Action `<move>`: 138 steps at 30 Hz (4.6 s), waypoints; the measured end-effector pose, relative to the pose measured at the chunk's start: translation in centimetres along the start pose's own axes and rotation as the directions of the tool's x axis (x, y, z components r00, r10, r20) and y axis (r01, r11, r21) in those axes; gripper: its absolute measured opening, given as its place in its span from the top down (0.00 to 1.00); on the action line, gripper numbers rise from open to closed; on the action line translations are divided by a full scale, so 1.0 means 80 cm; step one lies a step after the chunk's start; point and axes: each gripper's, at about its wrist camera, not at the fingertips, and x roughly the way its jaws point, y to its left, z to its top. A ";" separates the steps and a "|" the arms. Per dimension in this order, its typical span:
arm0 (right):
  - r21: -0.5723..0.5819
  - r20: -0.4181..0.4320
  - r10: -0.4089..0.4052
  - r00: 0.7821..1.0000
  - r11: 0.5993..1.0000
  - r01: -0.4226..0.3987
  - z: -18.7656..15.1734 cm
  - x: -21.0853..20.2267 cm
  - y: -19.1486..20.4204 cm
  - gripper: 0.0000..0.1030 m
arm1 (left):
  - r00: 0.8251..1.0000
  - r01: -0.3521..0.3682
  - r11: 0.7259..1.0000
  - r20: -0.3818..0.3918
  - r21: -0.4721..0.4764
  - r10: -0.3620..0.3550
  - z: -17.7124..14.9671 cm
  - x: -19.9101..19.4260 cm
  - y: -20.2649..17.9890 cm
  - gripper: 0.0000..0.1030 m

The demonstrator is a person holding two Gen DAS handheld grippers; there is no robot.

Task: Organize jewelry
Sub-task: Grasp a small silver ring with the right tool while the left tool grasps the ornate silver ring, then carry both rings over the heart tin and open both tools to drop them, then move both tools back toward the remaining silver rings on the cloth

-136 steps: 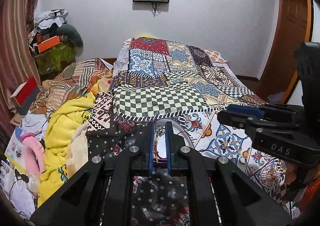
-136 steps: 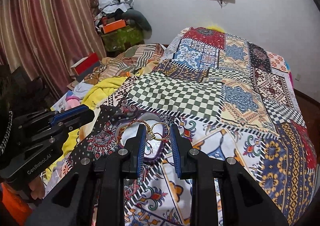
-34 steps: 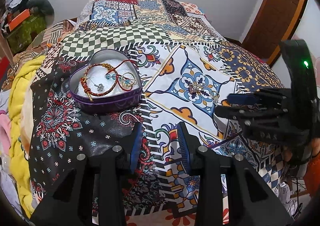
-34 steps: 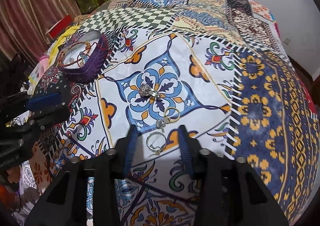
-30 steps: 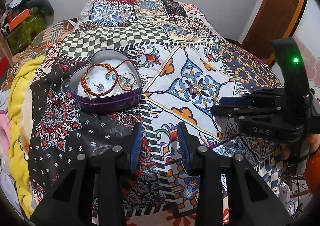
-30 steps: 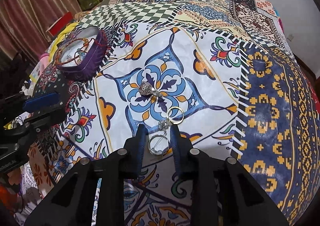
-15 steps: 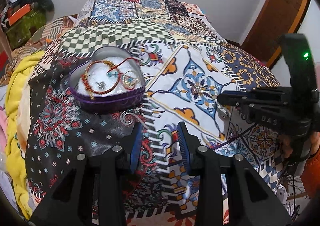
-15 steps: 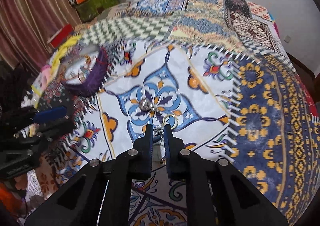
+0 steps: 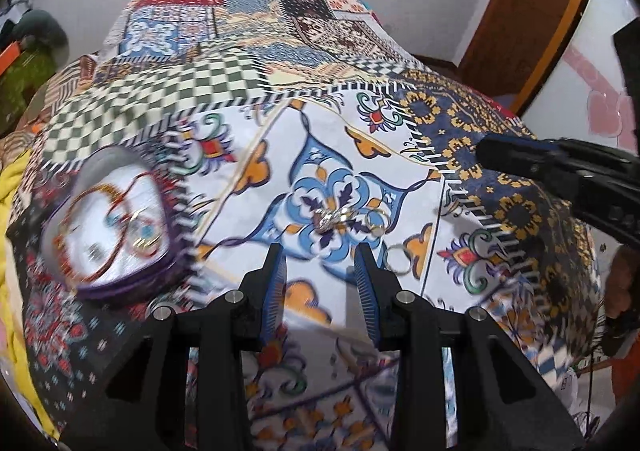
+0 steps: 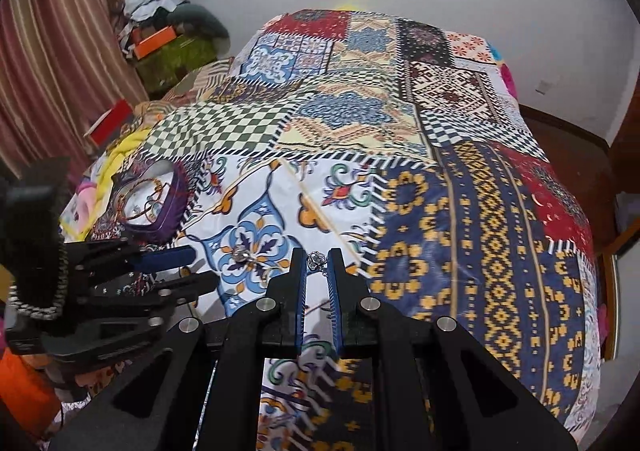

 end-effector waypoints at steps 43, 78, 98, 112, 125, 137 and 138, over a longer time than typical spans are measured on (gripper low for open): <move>-0.138 0.140 0.162 0.977 0.980 -0.143 0.066 -0.012 0.123 0.91 | 0.933 -0.175 0.978 0.297 -0.114 0.202 0.019 -0.153 0.085 0.87; -0.173 -0.064 0.237 0.969 0.954 -0.245 0.088 0.114 0.190 0.91 | 0.962 -0.158 0.965 0.187 -0.208 0.198 -0.003 -0.095 0.155 0.87; -0.140 0.044 0.183 0.982 0.974 -0.176 0.092 0.029 0.160 0.87 | 0.932 -0.187 0.959 0.271 -0.212 0.241 -0.001 -0.165 0.139 0.87; -0.150 0.077 0.053 0.996 0.988 -0.041 0.046 -0.024 0.109 0.84 | 0.939 -0.161 0.981 0.288 -0.112 0.187 -0.004 -0.178 0.071 0.77; -0.086 -0.037 -0.004 0.999 0.996 0.000 -0.015 -0.009 0.059 0.69 | 0.980 -0.086 0.995 0.174 -0.043 0.092 -0.017 -0.120 0.021 0.72; -0.115 -0.189 -0.016 0.982 0.993 -0.006 -0.051 0.050 0.057 0.65 | 0.997 -0.063 0.998 0.051 -0.022 0.064 -0.038 -0.064 0.010 0.67; -0.125 -0.192 -0.016 0.981 0.992 -0.008 -0.050 0.052 0.058 0.65 | 0.997 -0.063 0.998 0.047 -0.022 0.064 -0.038 -0.062 0.011 0.67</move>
